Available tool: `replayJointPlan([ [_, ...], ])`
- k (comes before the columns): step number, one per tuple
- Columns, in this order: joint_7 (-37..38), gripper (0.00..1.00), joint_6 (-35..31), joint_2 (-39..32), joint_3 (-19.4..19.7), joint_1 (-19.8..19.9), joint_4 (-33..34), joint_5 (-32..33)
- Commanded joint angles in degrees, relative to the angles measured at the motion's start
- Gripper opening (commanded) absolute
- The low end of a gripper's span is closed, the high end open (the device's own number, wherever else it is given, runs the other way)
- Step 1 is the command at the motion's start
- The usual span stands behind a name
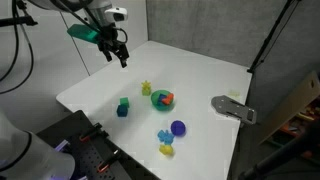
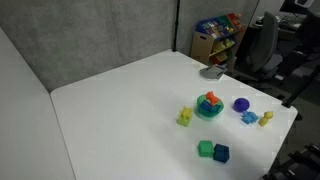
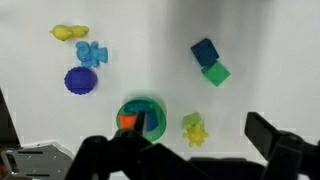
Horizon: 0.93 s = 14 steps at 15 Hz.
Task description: Remove the orange toy from the green bowl and put it on the worktop near the light blue toy
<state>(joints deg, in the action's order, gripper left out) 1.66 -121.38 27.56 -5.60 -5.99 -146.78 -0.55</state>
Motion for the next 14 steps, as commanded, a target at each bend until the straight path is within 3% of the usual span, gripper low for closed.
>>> replayJointPlan([
  [1,0.0,1.0,0.1,0.0,0.0,0.0,0.1,0.0],
  [5,0.0,1.0,0.1,0.0,0.0,0.0,0.1,0.0],
  [14,0.5,1.0,-5.3,-14.2,1.6,3.7,7.5,1.7],
])
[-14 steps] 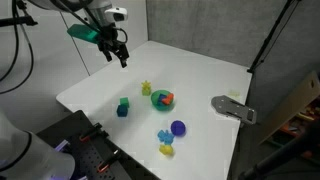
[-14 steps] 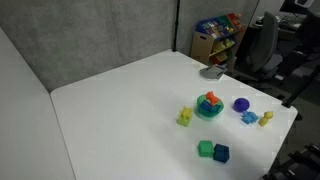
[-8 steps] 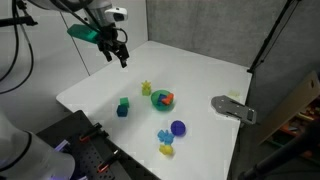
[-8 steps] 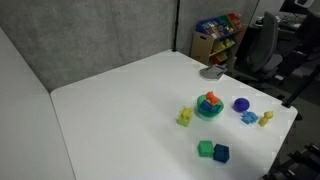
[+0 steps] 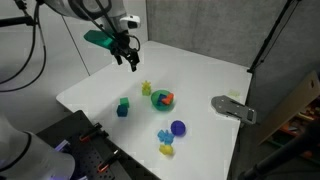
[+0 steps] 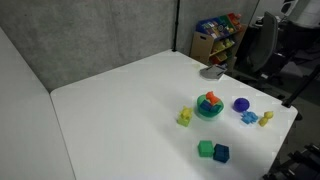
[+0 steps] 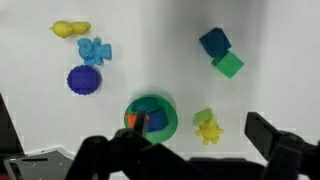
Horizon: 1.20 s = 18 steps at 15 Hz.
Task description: Remove the orange toy from the green bowl and put it on the worktop near the light blue toy
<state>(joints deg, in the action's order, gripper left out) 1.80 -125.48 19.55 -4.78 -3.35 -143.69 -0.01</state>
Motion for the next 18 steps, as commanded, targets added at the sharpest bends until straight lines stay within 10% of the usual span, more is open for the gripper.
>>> replayJointPlan([
  [1,0.3,1.0,-2.0,-8.1,1.0,1.3,5.3,1.2],
  [18,1.9,1.0,-15.1,-46.0,7.4,0.9,25.2,8.5],
])
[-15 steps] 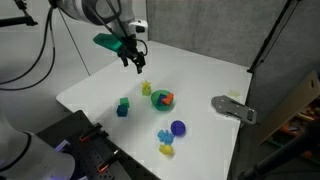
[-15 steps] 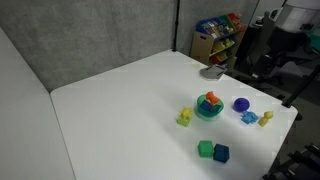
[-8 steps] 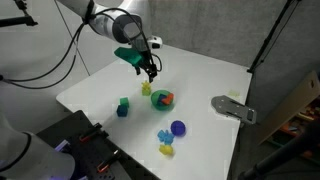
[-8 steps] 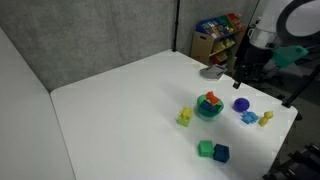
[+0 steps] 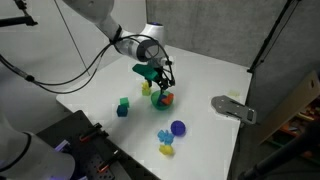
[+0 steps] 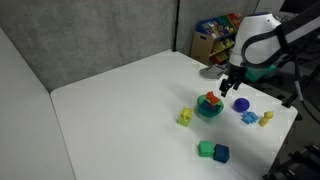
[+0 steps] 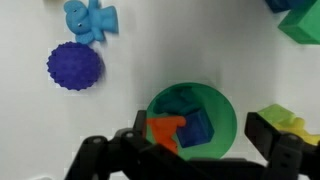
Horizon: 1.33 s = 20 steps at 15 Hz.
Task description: Remove the orange toy from the green bowl and put it on the worktop near the light blue toy
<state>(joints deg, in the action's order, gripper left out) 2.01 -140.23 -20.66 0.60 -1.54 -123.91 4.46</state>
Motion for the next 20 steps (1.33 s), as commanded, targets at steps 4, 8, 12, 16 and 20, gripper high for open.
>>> replayJointPlan([
  [4,3.2,1.0,-2.1,-12.3,3.7,-1.9,10.5,6.4],
  [8,6.7,1.0,-3.8,-17.1,5.6,-4.6,14.2,8.5],
  [12,9.9,1.0,-4.6,-20.4,7.6,-7.3,16.6,9.4],
  [16,11.6,1.0,-4.8,-22.4,8.9,-8.7,17.8,9.6],
  [20,12.1,1.0,-4.8,-23.4,9.0,-9.1,18.0,9.2],
])
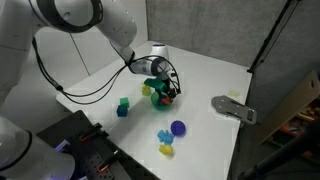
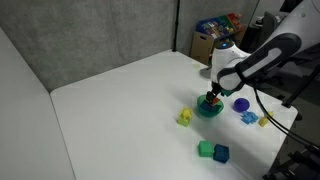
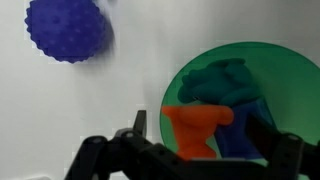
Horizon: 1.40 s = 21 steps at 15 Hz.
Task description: Remove the orange toy from the green bowl and put it on the worktop near the light blue toy
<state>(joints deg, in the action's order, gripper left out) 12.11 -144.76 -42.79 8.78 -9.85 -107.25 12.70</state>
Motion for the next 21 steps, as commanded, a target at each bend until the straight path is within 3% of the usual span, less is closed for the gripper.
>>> replayJointPlan([
  [1,2.1,1.0,-0.2,-1.4,0.8,-0.9,1.3,1.0],
  [2,2.2,0.75,-0.2,-1.5,0.9,-1.0,1.3,1.0],
  [3,2.1,0.74,0.0,-1.5,0.8,-1.0,1.2,1.0],
  [7,2.5,0.41,0.9,-1.1,1.5,-1.4,1.3,1.1],
  [9,2.7,0.27,1.1,-0.3,1.7,-1.4,1.2,1.0],
  [11,2.7,0.21,1.7,0.6,1.8,-1.4,1.1,0.8],
  [13,2.8,0.07,2.3,2.0,1.8,-1.3,0.9,0.6],
  [21,2.6,0.07,4.8,9.0,1.8,-0.1,-1.0,0.9],
])
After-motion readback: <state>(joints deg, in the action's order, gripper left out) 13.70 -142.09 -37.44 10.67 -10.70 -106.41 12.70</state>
